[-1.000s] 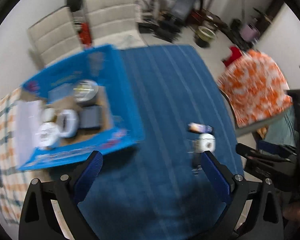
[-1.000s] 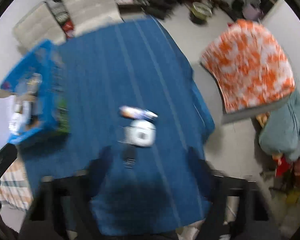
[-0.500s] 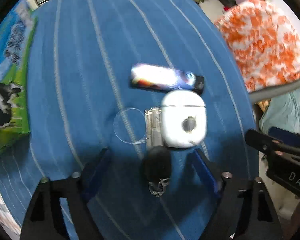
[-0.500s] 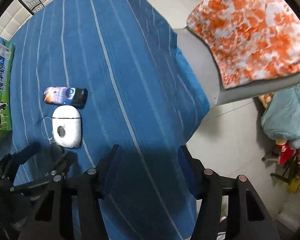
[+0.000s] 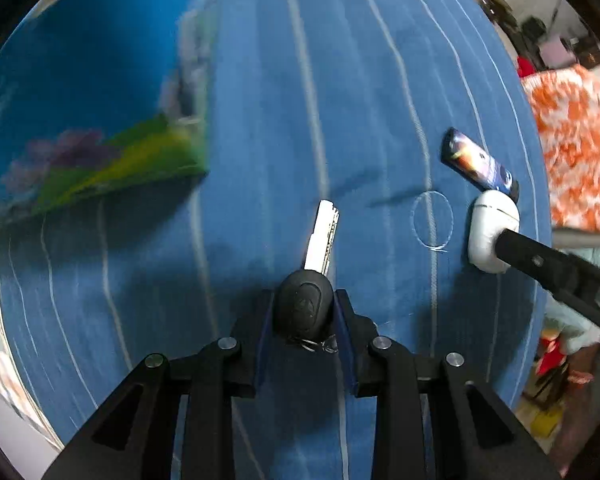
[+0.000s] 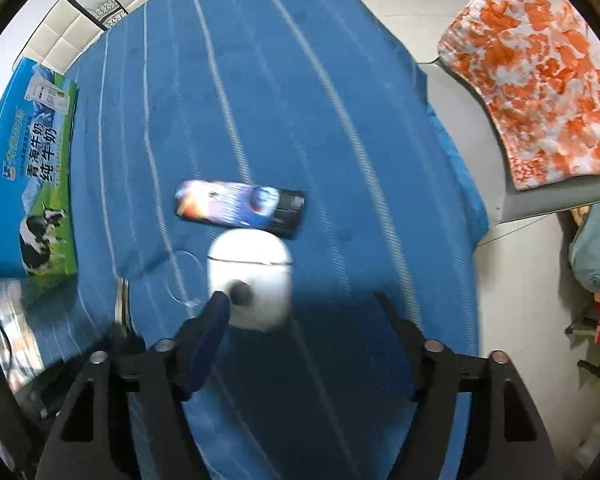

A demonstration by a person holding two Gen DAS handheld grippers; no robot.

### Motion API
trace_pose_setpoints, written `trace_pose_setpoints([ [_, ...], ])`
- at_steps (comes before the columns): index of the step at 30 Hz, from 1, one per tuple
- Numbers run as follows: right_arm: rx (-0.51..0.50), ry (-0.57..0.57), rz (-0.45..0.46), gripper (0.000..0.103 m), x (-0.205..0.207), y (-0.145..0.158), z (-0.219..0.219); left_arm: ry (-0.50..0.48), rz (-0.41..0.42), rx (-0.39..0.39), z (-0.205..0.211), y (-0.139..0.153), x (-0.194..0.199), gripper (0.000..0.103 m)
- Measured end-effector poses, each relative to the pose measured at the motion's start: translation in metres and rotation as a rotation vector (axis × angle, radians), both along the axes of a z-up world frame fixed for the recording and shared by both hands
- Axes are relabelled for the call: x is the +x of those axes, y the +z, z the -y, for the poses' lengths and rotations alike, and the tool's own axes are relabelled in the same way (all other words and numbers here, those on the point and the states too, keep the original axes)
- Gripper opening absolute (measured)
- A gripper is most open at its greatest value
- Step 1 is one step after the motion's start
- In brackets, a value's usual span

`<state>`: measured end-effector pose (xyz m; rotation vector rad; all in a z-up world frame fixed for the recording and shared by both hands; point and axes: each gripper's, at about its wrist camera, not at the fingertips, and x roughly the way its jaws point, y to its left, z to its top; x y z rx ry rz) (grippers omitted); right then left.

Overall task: Organize rigid objects
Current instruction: 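Carry the car key with the left tool while the right tool carries the earbud case into the box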

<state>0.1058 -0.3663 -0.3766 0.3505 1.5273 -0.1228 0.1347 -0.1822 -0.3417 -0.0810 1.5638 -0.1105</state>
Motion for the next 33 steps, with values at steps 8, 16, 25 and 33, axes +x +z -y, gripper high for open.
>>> trace_pose_setpoints([
  [8,-0.153,0.041,-0.035,0.071,0.022,-0.018,-0.035,0.003,0.052,-0.011,-0.014,0.025,-0.009,0.026],
  [16,-0.163,0.092,-0.019,0.049,0.016,-0.007,-0.057,-0.018,0.095,-0.031,-0.025,0.039,-0.013,0.026],
  [25,-0.106,0.088,0.052,0.049,-0.017,0.037,-0.059,-0.047,0.168,-0.084,-0.04,0.082,-0.019,0.026],
  [33,-0.088,0.148,0.186,0.049,-0.024,0.132,-0.08,-0.045,0.328,-0.156,-0.058,0.168,-0.013,0.023],
])
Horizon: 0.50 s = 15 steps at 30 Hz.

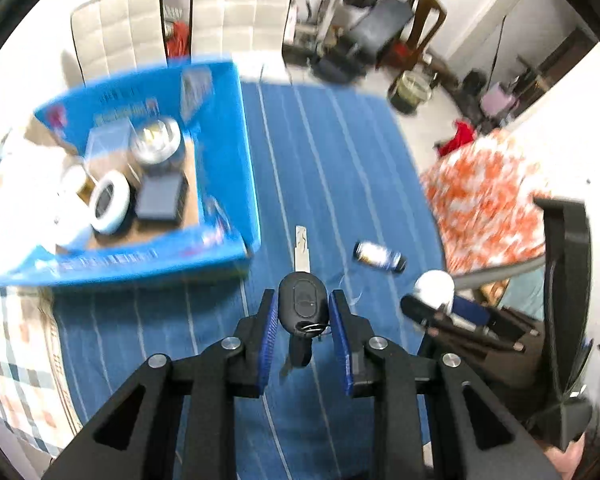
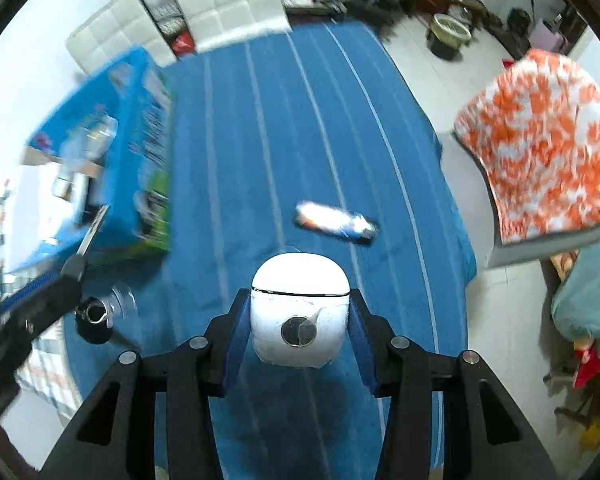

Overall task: Organize rigid objects
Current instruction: 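Carry the car key with the left tool while the right tool carries the earbud case into the box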

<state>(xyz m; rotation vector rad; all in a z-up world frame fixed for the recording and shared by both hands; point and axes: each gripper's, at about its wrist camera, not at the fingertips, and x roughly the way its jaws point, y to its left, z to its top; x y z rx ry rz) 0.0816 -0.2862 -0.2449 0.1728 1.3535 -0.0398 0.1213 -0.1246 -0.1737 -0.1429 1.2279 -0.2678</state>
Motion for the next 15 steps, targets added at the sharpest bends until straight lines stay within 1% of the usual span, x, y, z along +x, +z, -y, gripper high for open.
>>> trace_pose_setpoints([
  [4,0.028,0.036,0.076,0.049,0.007,0.055,-0.026,0.02,0.093,-0.014,-0.026,0.047,0.006,0.023],
  [9,0.07,0.103,0.178,0.049,0.03,0.109,-0.073,0.069,0.193,0.025,-0.071,0.09,0.017,0.023],
  [12,0.087,0.143,0.22,0.049,0.047,0.129,-0.104,0.113,0.222,0.05,-0.1,0.1,0.026,0.023],
  [15,0.1,0.174,0.241,0.049,0.064,0.139,-0.134,0.154,0.238,0.076,-0.131,0.101,0.029,0.023],
])
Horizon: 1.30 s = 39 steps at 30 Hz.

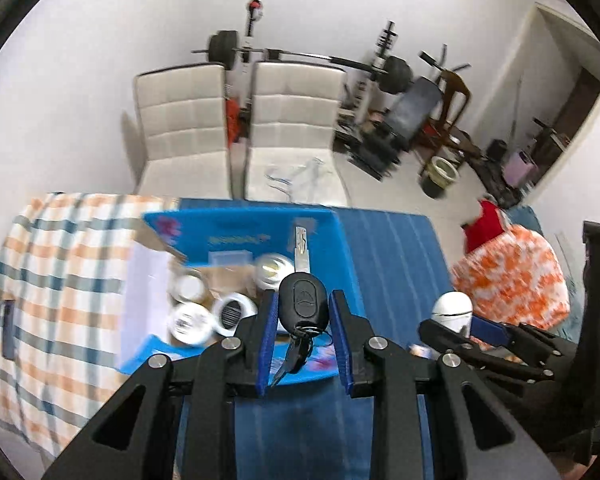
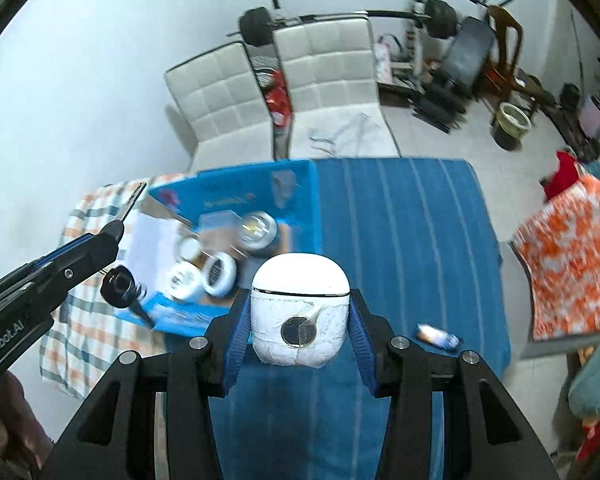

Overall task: Organize rigid objects
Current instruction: 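Carry the car key with the left tool while the right tool carries the earbud case into the box, then open the left tool releasing the key while the right tool releases the earbud case in the box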

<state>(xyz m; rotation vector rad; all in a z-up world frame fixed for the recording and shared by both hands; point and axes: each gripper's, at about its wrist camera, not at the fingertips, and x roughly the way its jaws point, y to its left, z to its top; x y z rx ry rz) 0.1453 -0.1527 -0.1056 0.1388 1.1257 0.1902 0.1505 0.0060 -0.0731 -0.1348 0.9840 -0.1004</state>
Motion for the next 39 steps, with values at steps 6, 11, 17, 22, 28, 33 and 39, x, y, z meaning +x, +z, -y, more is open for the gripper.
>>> trace_pose_setpoints([
  [6,-0.002,0.056,-0.018,0.049,0.031,-0.011,-0.053,0.058,-0.024,0.01,-0.047,-0.011,0.009,0.023],
  [11,0.024,0.11,-0.142,0.049,0.056,-0.066,-0.087,0.055,-0.129,-0.028,-0.069,-0.05,0.025,0.023],
  [17,0.063,0.097,-0.326,0.049,0.075,-0.148,-0.096,0.033,-0.357,-0.116,-0.081,-0.137,0.041,0.023],
  [22,0.033,0.087,-0.389,0.049,0.081,-0.191,-0.106,0.017,-0.436,-0.087,-0.074,-0.176,0.047,0.023],
  [28,-0.009,0.077,-0.45,0.049,0.091,-0.231,-0.116,0.007,-0.462,-0.041,-0.07,-0.193,0.051,0.023],
  [33,-0.041,0.08,-0.469,0.05,0.094,-0.246,-0.119,0.022,-0.475,0.001,-0.072,-0.196,0.052,0.024],
  [39,-0.084,0.09,-0.487,0.051,0.089,-0.245,-0.119,0.054,-0.478,0.098,-0.072,-0.188,0.05,0.036],
])
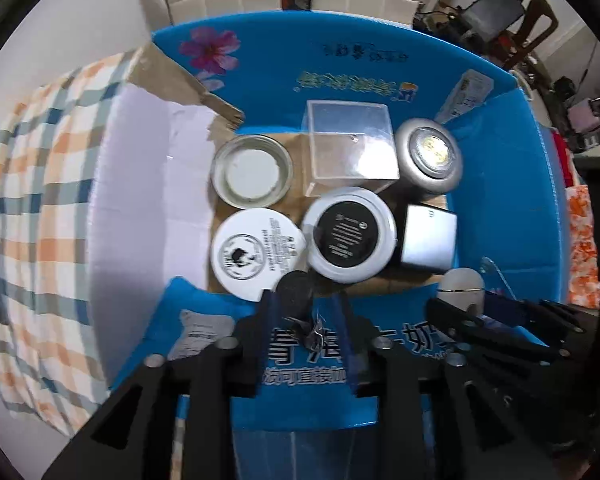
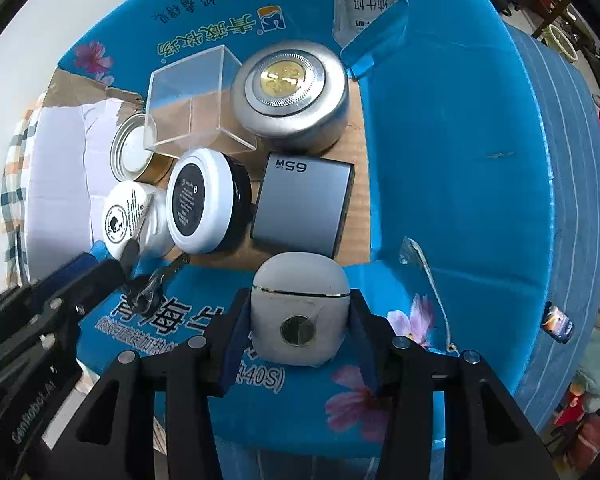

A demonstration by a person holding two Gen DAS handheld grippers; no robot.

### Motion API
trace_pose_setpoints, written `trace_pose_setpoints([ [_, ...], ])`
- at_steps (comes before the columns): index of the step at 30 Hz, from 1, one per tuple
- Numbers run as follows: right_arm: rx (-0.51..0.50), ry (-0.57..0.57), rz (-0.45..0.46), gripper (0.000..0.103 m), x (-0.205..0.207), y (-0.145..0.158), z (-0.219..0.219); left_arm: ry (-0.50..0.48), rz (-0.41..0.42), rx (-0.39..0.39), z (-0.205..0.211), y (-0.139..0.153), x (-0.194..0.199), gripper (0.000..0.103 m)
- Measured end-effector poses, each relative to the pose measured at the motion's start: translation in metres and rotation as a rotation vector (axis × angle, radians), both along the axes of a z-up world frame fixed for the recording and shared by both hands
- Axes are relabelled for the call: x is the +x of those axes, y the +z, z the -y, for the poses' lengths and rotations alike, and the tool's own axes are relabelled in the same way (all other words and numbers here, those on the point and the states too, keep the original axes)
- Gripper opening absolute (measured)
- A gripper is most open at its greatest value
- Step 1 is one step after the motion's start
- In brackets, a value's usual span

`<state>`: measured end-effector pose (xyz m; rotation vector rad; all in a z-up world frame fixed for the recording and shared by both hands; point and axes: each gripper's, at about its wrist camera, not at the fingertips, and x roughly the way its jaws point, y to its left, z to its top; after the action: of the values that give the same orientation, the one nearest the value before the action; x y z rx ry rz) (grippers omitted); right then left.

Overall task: Organize rigid objects
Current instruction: 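Open the left tool releasing the key while the right tool releases the earbud case in the box, then withdraw both tools from the blue box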

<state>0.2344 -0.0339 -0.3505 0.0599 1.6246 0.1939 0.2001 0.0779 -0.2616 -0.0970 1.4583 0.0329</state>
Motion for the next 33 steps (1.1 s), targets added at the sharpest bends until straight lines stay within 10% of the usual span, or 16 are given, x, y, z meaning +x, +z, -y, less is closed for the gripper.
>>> trace_pose_setpoints([
  [4,-0.006,0.014,0.015,0.055,-0.003,0.012,0.006,0.024,0.018,0.031,-0.003,0.014,-0.003,0.078],
  [8,-0.023,0.028,0.053,0.082,-0.008,0.03,0.011,0.028,0.059,0.067,-0.002,0.032,-0.009,0.096],
  [24,0.053,0.042,0.236,0.086,-0.042,0.141,0.086,0.001,0.212,0.095,0.06,0.111,-0.028,0.097],
  [33,-0.12,0.004,0.19,0.086,-0.041,0.105,0.21,-0.089,0.186,0.019,0.17,0.064,-0.002,0.097],
])
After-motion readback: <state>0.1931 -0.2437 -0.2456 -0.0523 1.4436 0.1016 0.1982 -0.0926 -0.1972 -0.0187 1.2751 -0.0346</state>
